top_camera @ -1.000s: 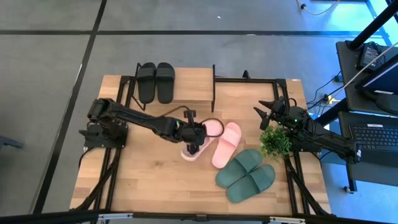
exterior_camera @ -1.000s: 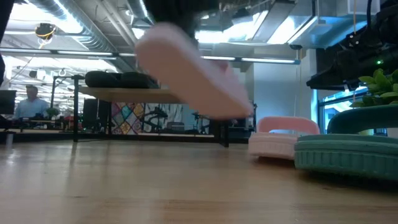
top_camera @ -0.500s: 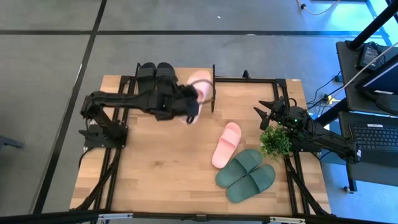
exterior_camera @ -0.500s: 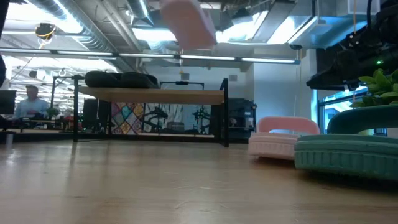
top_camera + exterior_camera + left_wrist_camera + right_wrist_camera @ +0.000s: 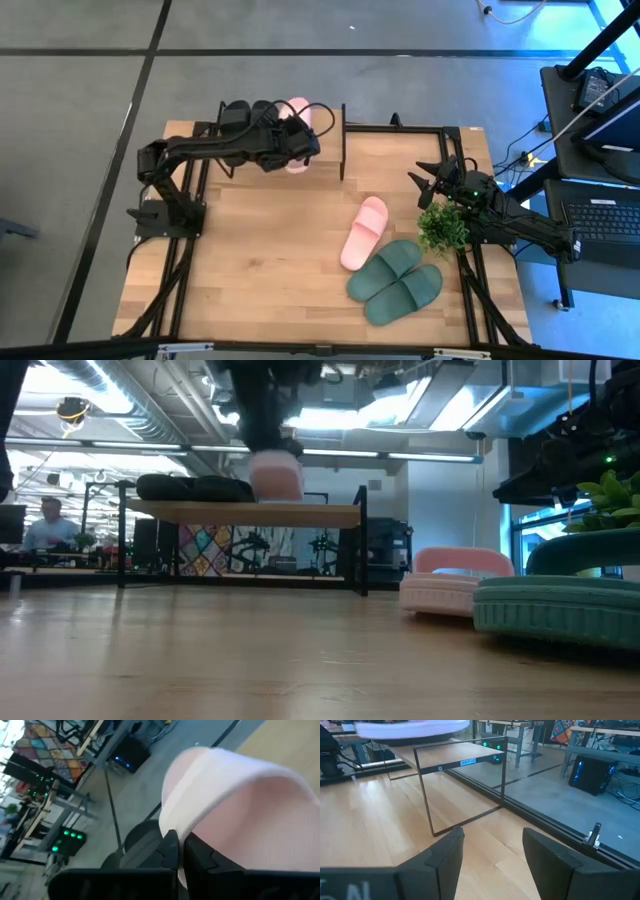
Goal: Pick and place slides into the shelf
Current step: Put the left pink slide on the shelf
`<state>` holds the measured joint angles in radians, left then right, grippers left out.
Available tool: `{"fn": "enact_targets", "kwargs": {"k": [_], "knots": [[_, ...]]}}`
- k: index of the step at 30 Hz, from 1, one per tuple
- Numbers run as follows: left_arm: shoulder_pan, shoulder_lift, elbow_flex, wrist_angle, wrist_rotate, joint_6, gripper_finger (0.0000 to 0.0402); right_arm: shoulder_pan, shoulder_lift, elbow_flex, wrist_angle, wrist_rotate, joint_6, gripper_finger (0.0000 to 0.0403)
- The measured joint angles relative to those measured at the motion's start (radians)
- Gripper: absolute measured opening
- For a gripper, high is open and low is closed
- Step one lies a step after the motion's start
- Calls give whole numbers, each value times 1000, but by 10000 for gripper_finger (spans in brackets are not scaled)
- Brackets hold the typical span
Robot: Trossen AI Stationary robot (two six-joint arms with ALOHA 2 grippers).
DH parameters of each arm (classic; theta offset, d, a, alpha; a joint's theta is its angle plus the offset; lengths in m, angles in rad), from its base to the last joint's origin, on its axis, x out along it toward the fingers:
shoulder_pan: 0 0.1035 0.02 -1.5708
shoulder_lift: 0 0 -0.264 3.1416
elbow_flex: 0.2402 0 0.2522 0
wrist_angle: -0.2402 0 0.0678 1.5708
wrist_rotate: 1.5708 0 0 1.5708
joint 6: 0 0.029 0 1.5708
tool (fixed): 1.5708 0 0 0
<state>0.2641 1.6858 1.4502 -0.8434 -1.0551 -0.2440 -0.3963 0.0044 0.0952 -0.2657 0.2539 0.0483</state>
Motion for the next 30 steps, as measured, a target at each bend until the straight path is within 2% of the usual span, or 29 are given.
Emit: {"fn": "enact_targets", "kwargs": {"k": [8, 22, 30], "knots": [[48, 0, -127, 287, 50, 168, 2, 0, 0, 0, 0, 0, 1, 206], [52, -1, -139, 279, 47, 325, 2, 0, 0, 0, 0, 0, 3, 206], [55, -1, -140, 275, -2, 382, 2, 0, 0, 0, 0, 0, 3, 206]]}}
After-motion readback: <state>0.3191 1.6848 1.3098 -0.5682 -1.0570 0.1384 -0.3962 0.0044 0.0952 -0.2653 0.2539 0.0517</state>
